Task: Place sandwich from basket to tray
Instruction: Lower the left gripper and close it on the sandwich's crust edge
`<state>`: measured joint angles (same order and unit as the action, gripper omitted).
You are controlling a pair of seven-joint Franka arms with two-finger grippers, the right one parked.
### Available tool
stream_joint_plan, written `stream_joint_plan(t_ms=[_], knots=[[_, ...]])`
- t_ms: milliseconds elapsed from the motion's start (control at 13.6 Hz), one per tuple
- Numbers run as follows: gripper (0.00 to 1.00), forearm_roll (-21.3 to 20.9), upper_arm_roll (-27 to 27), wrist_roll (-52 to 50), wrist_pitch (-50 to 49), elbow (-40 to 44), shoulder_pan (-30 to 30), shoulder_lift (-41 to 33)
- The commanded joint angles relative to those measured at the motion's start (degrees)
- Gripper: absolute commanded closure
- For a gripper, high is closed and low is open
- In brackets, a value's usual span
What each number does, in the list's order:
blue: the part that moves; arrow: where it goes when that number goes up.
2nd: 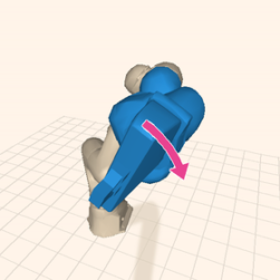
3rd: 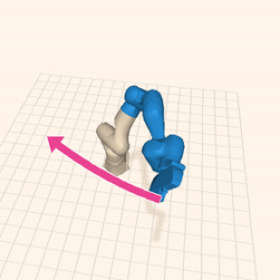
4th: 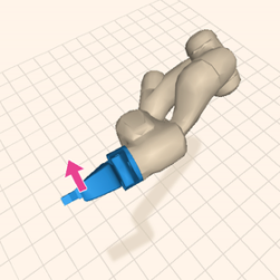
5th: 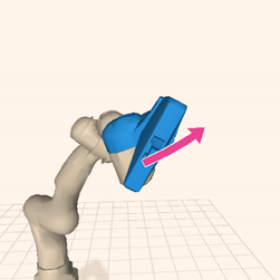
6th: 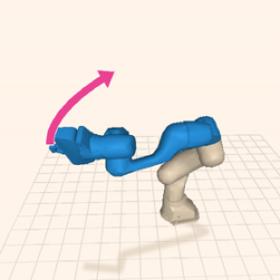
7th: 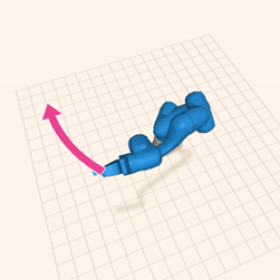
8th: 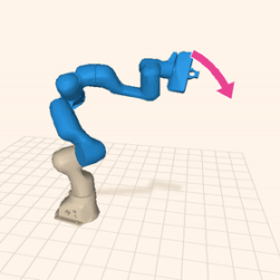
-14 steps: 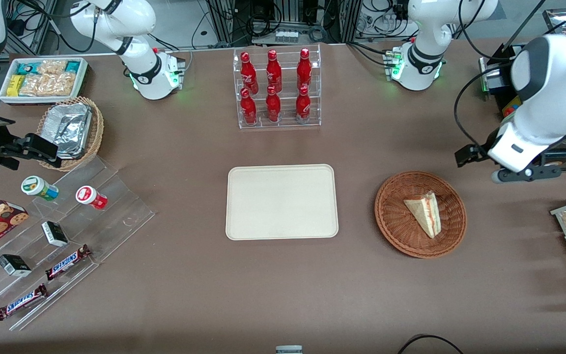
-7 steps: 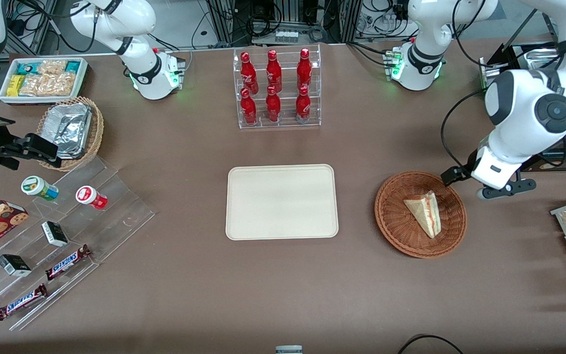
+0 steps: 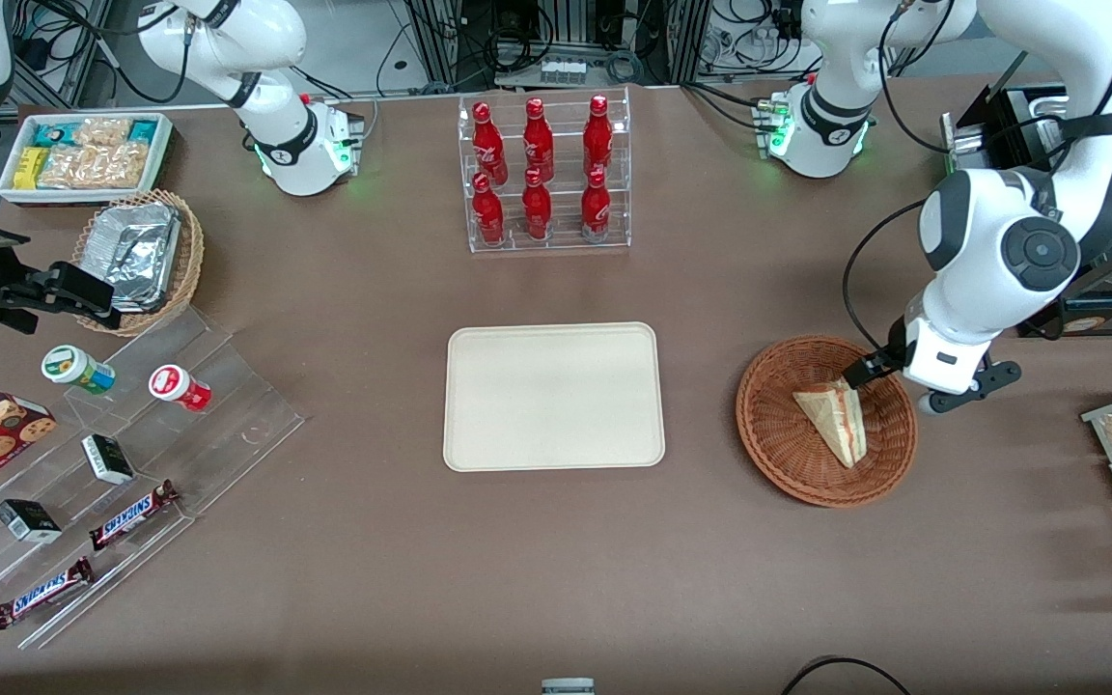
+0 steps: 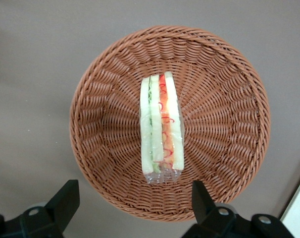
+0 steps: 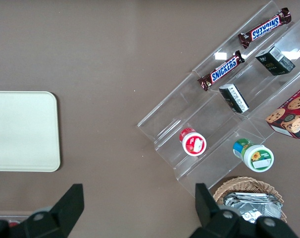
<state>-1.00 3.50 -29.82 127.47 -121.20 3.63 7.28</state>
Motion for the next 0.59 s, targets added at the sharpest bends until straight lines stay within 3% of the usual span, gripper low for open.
stream_joint_plan(t_ms=[0, 513], knots=[[0.0, -0.5, 0.3, -1.0, 0.8, 2.2, 0.9, 2.9], [0.0, -0.5, 0.6, -0.9, 3.8, 2.6, 0.9, 8.2]])
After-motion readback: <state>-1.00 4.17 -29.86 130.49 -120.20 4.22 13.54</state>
